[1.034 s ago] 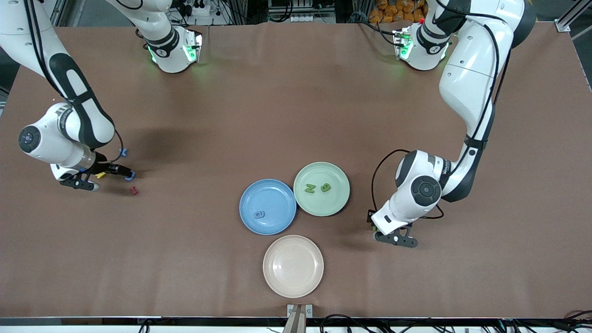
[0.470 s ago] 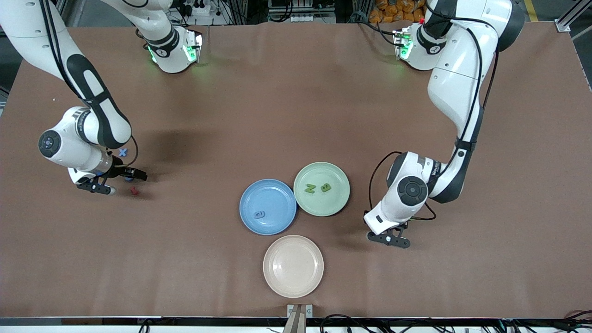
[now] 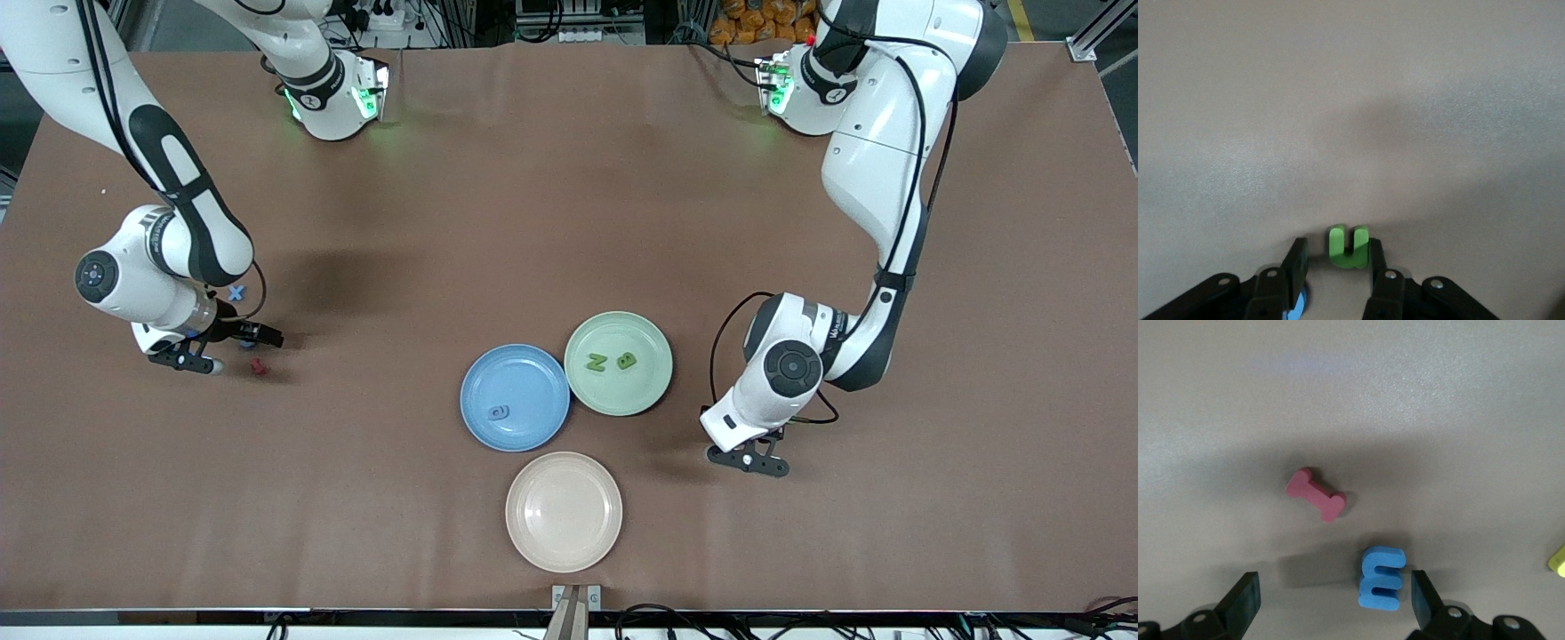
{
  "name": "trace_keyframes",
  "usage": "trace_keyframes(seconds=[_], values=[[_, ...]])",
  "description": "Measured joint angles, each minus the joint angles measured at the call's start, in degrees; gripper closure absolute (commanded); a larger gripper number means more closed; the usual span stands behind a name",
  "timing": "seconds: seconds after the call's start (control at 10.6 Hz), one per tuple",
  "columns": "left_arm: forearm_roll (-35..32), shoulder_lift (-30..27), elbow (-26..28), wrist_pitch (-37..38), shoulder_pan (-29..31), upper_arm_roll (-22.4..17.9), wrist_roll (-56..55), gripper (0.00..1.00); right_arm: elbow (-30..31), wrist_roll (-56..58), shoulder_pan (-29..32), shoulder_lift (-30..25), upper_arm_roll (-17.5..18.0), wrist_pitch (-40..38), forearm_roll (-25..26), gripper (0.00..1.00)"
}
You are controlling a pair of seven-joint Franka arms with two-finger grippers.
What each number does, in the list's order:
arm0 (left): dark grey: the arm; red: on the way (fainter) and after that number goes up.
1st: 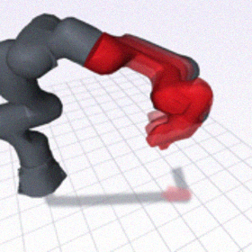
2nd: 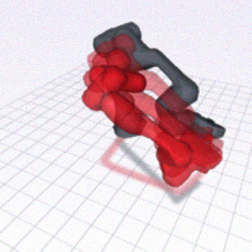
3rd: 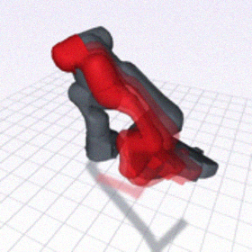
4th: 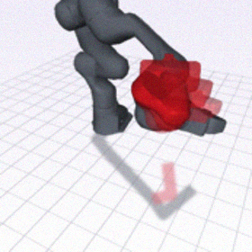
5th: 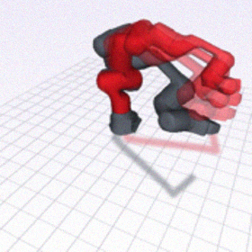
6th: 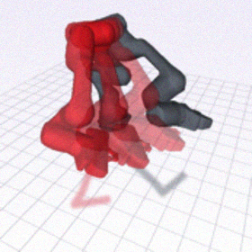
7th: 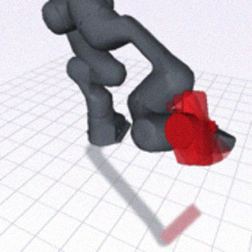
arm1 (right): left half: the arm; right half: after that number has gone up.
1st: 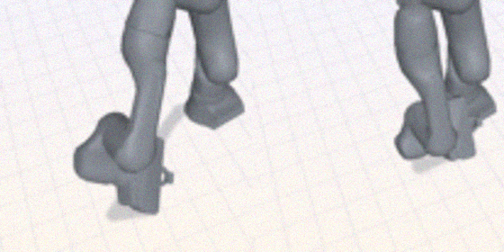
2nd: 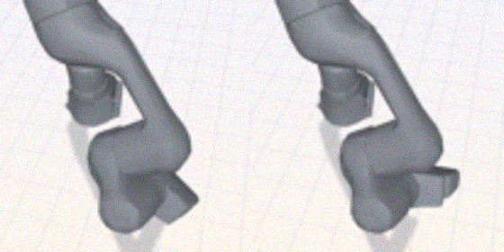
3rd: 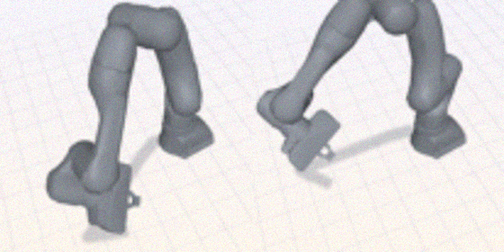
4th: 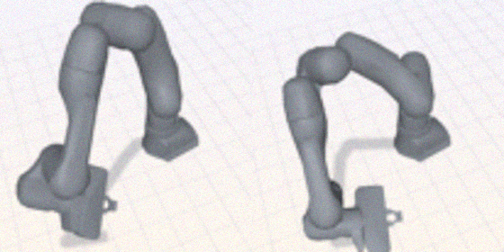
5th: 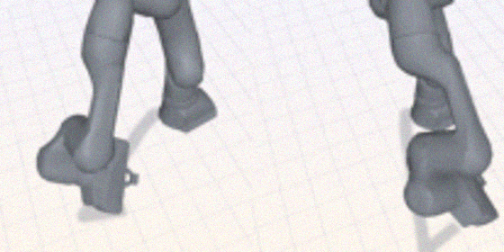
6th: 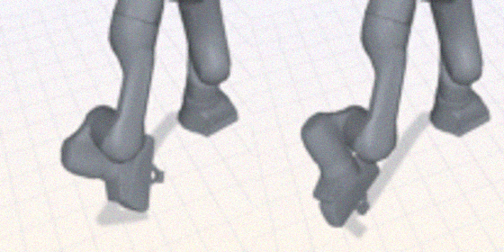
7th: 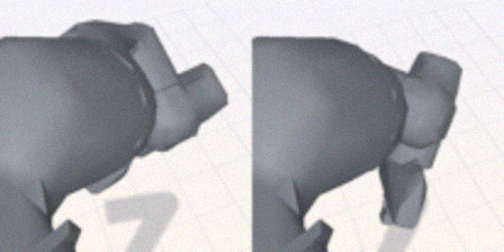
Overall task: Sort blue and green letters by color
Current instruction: 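Place the green u on the green plate while the right gripper grasps E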
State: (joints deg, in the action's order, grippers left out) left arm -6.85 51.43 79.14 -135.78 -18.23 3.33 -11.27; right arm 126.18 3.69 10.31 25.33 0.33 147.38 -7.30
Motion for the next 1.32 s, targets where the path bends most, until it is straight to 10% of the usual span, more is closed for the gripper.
trace_keyframes(seconds=[0.38, 0.56, 0.66, 0.85, 1.32], values=[[0.0, 0.3, -0.5, 0.0, 0.0, 0.0, 0.0, 1.00, 0.0, 0.2, 0.1, 0.1, -0.3, 0.3, 2.0, 0.00], [0.0, 0.4, -0.7, 0.0, -0.1, 0.0, 0.0, 1.00, 0.0, 0.3, 0.1, 0.3, -0.3, 0.3, 2.1, 0.00], [0.0, 0.4, -1.0, 0.0, -0.4, 0.0, 0.0, 1.00, 0.0, 0.3, 0.1, 0.4, -0.3, 0.3, 2.1, 0.07], [0.0, 0.2, -2.1, 1.5, -2.3, 0.1, -0.6, 1.00, 0.0, 0.4, 0.2, 0.4, -0.3, 0.3, 2.1, 0.97], [1.2, -2.5, -2.9, 8.1, -9.2, 2.3, -17.6, 0.93, -0.2, 7.2, 1.9, 0.2, -0.6, 0.4, 2.2, 1.00]])
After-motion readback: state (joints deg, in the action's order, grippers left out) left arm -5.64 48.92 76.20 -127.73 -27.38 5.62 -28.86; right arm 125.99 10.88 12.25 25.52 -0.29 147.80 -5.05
